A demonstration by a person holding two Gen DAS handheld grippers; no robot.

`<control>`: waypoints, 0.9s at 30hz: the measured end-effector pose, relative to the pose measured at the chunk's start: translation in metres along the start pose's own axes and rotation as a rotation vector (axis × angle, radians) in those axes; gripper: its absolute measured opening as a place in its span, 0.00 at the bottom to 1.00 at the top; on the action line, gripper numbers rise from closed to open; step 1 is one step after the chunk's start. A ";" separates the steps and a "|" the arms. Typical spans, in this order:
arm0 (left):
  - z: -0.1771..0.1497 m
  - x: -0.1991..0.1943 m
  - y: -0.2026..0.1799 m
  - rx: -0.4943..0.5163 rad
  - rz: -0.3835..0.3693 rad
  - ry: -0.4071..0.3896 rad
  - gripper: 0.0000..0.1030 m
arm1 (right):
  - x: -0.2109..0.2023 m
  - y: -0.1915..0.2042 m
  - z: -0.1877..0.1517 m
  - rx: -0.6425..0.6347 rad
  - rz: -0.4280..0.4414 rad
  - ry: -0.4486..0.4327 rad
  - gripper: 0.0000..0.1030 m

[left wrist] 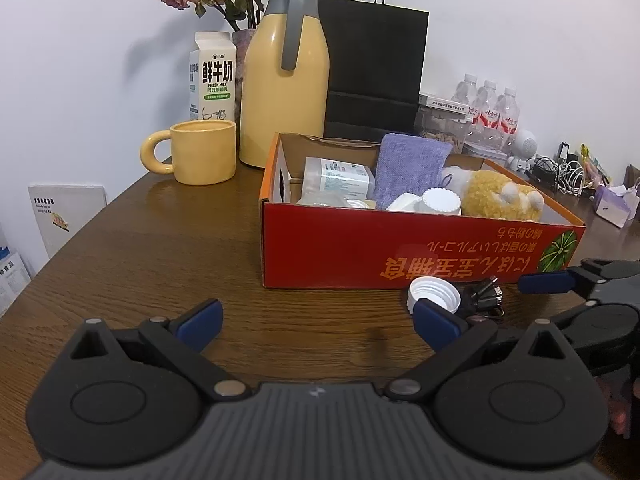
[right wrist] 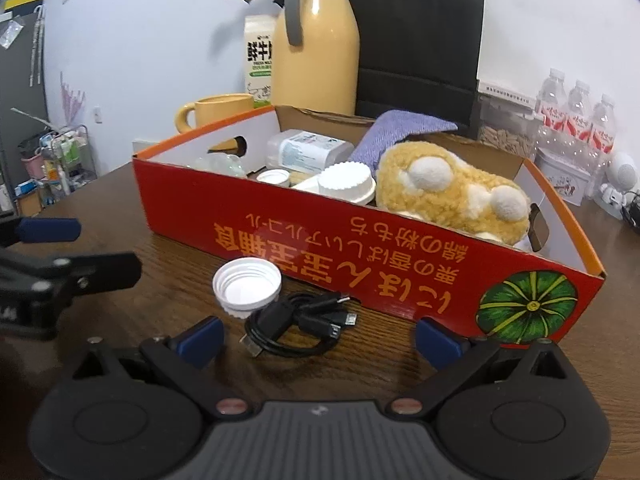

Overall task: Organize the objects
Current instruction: 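Withdraw both tools from the box toward the last cap and cable, then grasp the black cable with the right tool while the left tool grasps the white cap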

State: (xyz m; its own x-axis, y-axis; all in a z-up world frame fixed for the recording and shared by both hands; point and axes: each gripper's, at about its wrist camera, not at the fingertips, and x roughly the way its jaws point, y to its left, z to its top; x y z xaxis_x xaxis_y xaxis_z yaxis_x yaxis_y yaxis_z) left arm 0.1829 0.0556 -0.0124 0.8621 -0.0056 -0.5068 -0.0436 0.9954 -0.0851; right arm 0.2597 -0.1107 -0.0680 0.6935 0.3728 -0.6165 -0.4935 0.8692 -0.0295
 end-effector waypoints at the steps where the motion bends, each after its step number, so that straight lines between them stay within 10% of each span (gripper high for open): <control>1: 0.000 0.000 0.000 -0.002 -0.003 0.002 1.00 | 0.001 0.000 0.001 0.004 0.000 0.004 0.97; 12: -0.002 0.003 -0.001 -0.008 -0.014 0.015 1.00 | -0.002 0.004 0.001 0.008 0.072 -0.015 0.56; 27: -0.001 0.008 -0.005 0.004 0.020 0.032 1.00 | -0.024 0.002 -0.005 0.005 0.050 -0.100 0.52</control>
State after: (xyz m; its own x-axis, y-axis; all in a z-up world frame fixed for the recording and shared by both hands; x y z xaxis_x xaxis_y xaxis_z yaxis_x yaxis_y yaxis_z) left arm 0.1898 0.0503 -0.0172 0.8446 0.0113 -0.5353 -0.0587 0.9957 -0.0716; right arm 0.2396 -0.1193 -0.0575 0.7172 0.4459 -0.5356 -0.5264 0.8502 0.0029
